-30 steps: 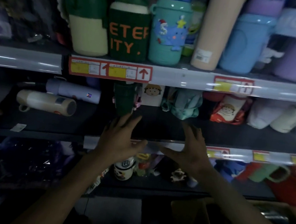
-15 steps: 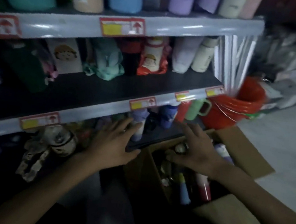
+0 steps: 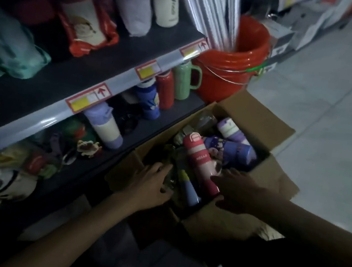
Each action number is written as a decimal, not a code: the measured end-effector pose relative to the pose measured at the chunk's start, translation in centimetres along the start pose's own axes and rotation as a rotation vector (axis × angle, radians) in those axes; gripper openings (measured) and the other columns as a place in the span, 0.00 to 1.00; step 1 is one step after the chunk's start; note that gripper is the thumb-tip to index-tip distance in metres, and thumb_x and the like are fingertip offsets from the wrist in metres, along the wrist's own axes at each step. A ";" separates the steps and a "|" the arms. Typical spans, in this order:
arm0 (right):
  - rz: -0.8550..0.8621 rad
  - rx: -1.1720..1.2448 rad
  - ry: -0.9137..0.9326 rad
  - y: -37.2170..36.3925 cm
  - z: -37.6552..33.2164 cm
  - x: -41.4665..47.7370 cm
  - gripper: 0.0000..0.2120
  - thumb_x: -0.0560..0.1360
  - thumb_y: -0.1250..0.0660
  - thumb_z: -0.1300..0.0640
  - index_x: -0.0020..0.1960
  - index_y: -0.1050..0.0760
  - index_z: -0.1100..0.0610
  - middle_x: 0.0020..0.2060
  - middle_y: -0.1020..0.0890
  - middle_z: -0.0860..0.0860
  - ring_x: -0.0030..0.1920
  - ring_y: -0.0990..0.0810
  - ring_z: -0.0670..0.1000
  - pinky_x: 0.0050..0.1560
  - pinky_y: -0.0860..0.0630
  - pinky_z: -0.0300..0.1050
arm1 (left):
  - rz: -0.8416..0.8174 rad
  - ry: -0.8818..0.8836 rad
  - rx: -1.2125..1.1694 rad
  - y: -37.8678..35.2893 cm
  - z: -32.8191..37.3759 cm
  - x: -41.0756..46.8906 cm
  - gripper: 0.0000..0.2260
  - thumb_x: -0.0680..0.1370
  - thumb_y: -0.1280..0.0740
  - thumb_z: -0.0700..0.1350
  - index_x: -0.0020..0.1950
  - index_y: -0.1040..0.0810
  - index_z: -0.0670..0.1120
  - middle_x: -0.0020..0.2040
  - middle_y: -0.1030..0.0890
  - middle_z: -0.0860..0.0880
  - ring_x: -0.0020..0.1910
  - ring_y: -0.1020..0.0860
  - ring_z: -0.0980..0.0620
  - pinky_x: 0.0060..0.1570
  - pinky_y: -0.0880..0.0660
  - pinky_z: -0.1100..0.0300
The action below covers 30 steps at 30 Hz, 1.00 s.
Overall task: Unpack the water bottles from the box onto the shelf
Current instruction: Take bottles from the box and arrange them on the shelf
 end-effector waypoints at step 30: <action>-0.051 0.071 0.078 -0.9 -1.8 -2.2 0.18 0.78 0.33 0.51 0.66 0.24 0.55 0.62 0.20 0.54 0.62 0.19 0.57 0.59 0.23 0.51 | 0.314 0.691 -1.419 -6.7 4.7 12.6 0.49 0.56 0.14 0.55 0.73 0.31 0.48 0.64 0.23 0.45 0.61 0.21 0.39 0.61 0.22 0.38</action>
Point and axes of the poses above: each hand's wrist, its own x-axis towards the middle knuckle, its own y-axis out of the back of the hand, z = x × y, the point moved 8 cm from there along x, towards the middle knuckle
